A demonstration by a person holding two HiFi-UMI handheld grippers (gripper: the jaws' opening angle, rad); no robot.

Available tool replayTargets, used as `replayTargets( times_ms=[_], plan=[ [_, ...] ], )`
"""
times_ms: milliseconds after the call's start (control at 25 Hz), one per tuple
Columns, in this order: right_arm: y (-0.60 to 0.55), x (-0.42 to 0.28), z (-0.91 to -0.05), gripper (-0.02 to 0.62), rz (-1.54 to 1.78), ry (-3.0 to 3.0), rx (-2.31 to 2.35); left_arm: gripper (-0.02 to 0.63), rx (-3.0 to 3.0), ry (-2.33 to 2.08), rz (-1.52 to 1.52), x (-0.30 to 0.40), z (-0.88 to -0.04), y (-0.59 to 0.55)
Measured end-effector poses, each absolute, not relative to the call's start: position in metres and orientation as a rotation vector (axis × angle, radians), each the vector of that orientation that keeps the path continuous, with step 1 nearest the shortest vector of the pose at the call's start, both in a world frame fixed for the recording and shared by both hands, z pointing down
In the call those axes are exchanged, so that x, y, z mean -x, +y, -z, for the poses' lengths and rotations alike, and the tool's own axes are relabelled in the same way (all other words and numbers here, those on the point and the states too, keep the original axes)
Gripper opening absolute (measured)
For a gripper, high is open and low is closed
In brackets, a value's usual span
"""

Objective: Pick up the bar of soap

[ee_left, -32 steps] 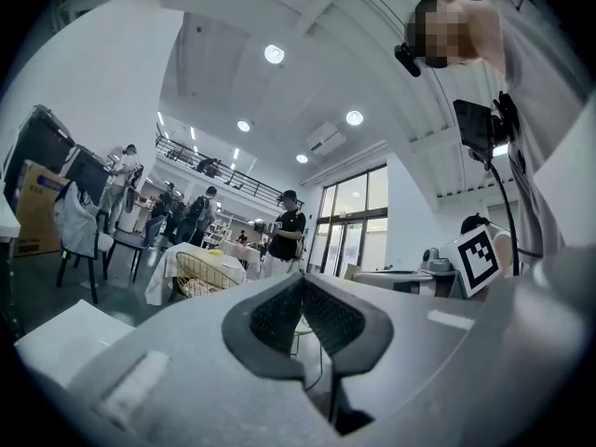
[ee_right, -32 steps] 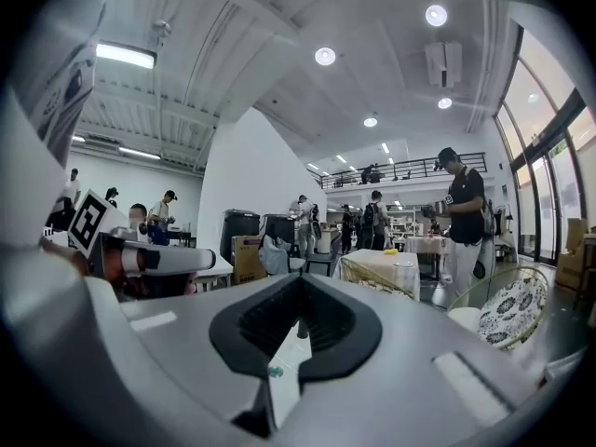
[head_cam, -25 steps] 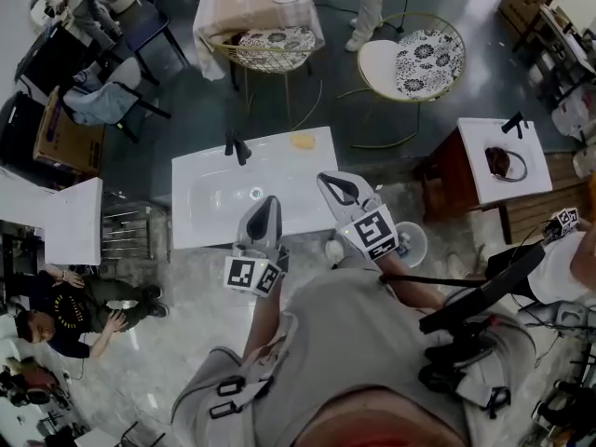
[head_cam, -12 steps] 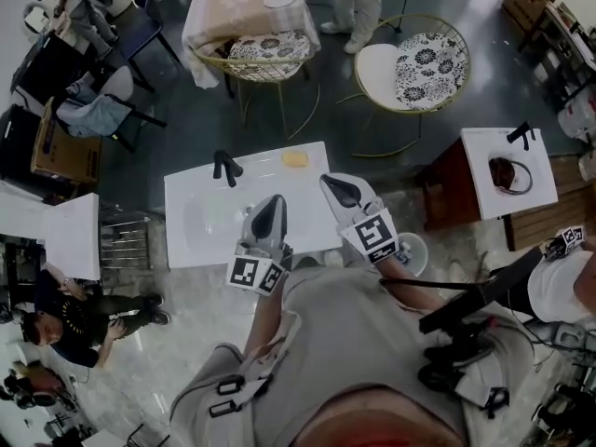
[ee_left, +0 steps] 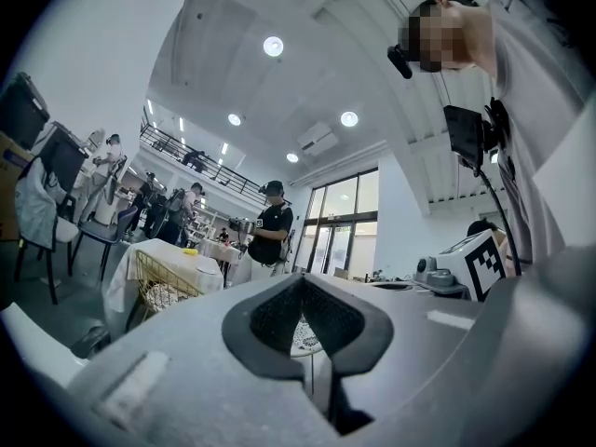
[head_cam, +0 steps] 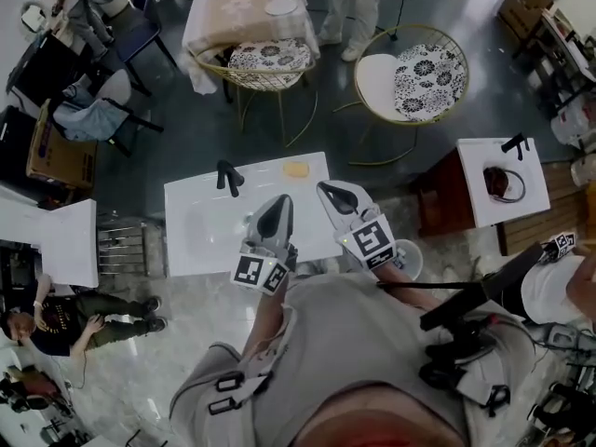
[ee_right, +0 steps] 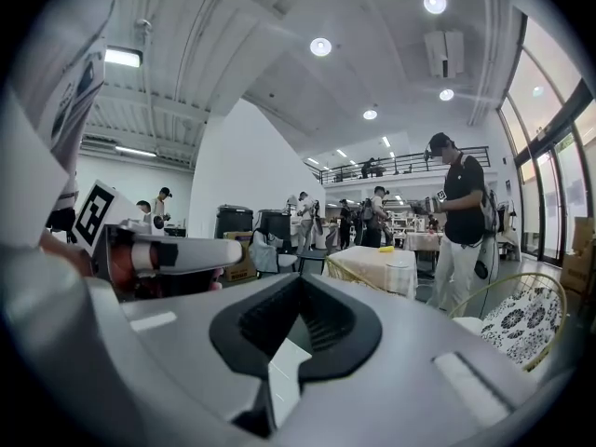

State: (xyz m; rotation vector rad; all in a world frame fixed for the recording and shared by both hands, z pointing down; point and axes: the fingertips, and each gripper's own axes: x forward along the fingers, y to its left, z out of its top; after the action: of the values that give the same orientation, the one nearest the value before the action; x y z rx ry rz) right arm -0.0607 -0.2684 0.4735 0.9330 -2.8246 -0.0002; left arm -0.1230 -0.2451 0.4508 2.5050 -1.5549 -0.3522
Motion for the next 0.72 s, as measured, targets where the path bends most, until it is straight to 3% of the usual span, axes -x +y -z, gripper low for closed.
replayTargets(
  times_ms=[720],
  plan=[
    [-0.274, 0.07, -0.463, 0.002, 0.063, -2.812, -1.039, -0.006, -2.53, -1.505, 0.346, 0.144, -0.457, -0.245]
  ],
)
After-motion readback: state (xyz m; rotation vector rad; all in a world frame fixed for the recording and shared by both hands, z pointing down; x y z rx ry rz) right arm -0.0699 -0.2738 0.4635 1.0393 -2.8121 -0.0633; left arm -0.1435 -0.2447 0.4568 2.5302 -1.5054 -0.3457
